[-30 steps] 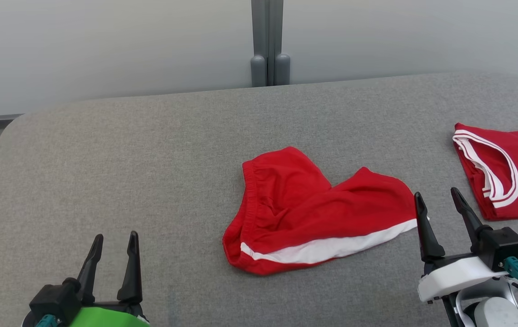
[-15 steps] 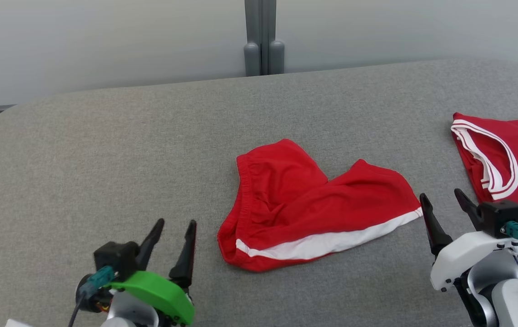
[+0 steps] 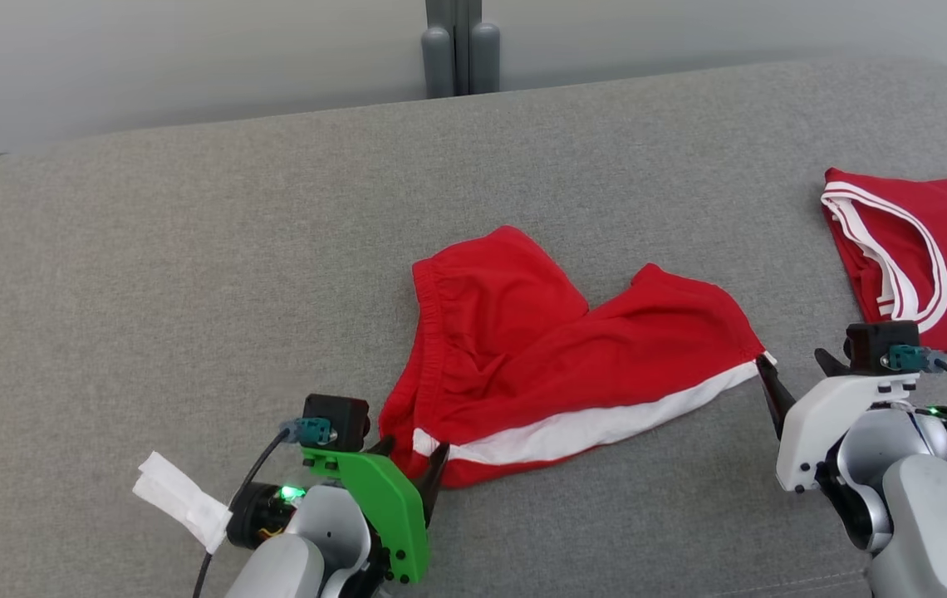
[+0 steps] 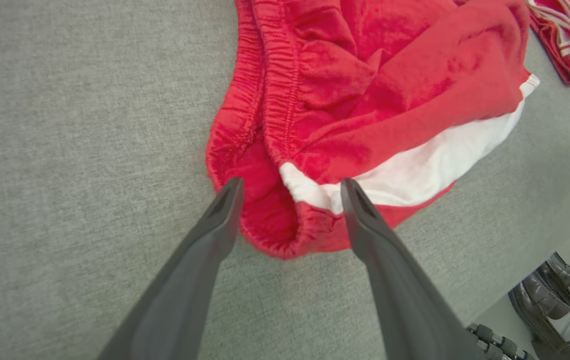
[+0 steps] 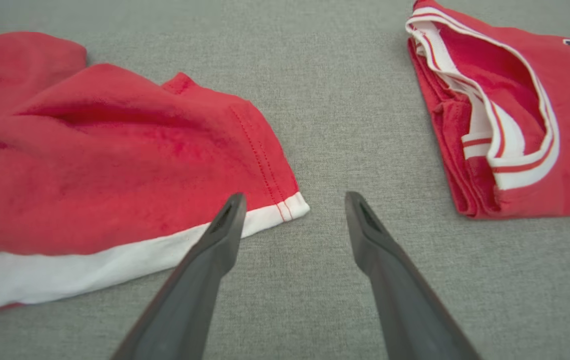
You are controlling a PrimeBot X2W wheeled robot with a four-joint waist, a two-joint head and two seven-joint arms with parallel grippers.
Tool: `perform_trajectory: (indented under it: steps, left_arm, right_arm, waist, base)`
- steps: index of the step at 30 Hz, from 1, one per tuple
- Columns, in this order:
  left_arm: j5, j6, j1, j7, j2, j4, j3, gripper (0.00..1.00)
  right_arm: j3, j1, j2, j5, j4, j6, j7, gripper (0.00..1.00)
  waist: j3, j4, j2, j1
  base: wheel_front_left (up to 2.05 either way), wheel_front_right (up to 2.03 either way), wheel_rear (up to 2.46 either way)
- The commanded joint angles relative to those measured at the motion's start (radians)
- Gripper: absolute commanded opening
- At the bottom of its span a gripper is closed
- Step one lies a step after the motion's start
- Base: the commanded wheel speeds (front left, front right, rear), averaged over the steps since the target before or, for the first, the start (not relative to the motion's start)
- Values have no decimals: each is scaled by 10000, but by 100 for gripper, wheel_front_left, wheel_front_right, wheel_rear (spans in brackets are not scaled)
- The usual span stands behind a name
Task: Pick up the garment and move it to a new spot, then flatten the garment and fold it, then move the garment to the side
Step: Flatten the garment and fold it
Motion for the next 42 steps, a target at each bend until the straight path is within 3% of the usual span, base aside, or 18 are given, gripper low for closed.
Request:
perform_trajectory:
  steps: [1,12,25,26,27,31,35,42]
  left_arm:
    - [-70,72,-208,178,29,78,-14,100]
    - [-115,236,-572,875,17,4,-355,100]
    - [-275,616,-401,1424,231,-796,-258,100]
    - [-322,652,-343,1540,261,-874,-270,100]
    - [-357,658,-270,1674,288,-944,-293,93]
    - [-512,631,-124,2018,387,-1133,-361,0]
    - [-640,400,-140,1780,396,-1072,-399,0]
    - [-1339,-97,-421,279,119,-1183,-92,0]
  right_arm:
    - [-54,-260,14,-33,242,-16,57,100]
    - [-22,-1349,267,-154,2322,-16,-153,100]
    - [226,-1963,252,95,3645,-16,-319,100]
    - [263,-1976,249,128,3719,-16,-301,81]
    - [288,-1980,261,165,3795,-16,-277,44]
    - [335,-1960,262,239,3915,-16,-269,12]
    - [415,-1972,267,316,3881,-17,-371,0]
    - [315,-1914,185,825,3015,-16,-1159,0]
  waist:
    - [179,-58,0,0]
    - [473,143,0,0]
    - [702,241,0,0]
    - [712,259,0,0]
    - [716,278,0,0]
    - [712,319,0,0]
    - [675,290,0,0]
    - [476,236,0,0]
  base:
    - [0,0,0]
    - [0,0,0]
    - [0,0,0]
    - [0,0,0]
    - [0,0,0]
    - [0,0,0]
    - [0,0,0]
    - [0,0,0]
